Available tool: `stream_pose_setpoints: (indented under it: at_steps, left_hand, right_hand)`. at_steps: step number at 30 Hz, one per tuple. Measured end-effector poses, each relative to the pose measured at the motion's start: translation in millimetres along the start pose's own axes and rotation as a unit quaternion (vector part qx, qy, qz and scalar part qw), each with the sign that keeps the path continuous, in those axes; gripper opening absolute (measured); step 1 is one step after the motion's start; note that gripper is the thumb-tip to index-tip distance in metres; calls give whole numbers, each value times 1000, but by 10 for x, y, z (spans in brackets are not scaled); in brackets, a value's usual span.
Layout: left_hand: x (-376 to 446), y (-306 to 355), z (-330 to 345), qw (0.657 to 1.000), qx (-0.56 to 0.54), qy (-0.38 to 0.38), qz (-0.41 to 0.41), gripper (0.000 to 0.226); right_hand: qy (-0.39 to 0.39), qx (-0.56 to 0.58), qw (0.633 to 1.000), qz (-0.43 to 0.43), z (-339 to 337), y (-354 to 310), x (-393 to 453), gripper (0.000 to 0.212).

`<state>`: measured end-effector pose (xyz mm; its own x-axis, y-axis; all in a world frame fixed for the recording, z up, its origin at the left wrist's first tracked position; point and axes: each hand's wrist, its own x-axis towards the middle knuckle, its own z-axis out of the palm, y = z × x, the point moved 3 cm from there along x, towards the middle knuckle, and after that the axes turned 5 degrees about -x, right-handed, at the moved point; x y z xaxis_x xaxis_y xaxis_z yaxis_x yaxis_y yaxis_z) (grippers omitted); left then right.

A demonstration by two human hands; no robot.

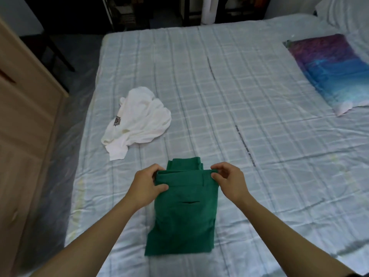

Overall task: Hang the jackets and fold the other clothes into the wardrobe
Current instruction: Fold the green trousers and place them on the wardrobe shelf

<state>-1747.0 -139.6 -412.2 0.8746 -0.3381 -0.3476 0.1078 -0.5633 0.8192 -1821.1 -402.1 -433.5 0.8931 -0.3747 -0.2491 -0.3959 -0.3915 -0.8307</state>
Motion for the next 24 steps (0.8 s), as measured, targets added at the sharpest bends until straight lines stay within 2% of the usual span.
stream_pose_setpoints:
  at_steps: [7, 12, 15, 17, 20, 22, 24]
  left_hand:
    - [1035, -644, 207, 1000, -4, 5, -24, 32]
    - [1560, -926, 296, 998, 1, 41, -47, 46]
    - [1543, -990, 384, 988, 107, 113, 11, 44]
    - [1352, -970, 530, 971, 175, 126, 104, 37]
    - [1008, -994, 930, 936, 276, 89, 199, 44]
    - [897, -1152, 1181, 927, 328, 58, 173, 56]
    - [898, -1411, 1283, 932, 344, 33, 107, 63]
  right_hand:
    - [17, -20, 1000, 8, 551, 492, 841, 17]
    - [68, 2, 996, 58, 879, 818, 1223, 16]
    - [127, -71, 989, 31, 963, 884, 1211, 25]
    - [143, -133, 979, -56, 1034, 861, 1049, 29]
    - [55, -229, 956, -176, 1335, 912, 707, 42]
    - [-16, -301, 935, -189, 1572, 1094, 539, 58]
    - [-52, -349, 921, -165, 1727, 1344, 464, 67]
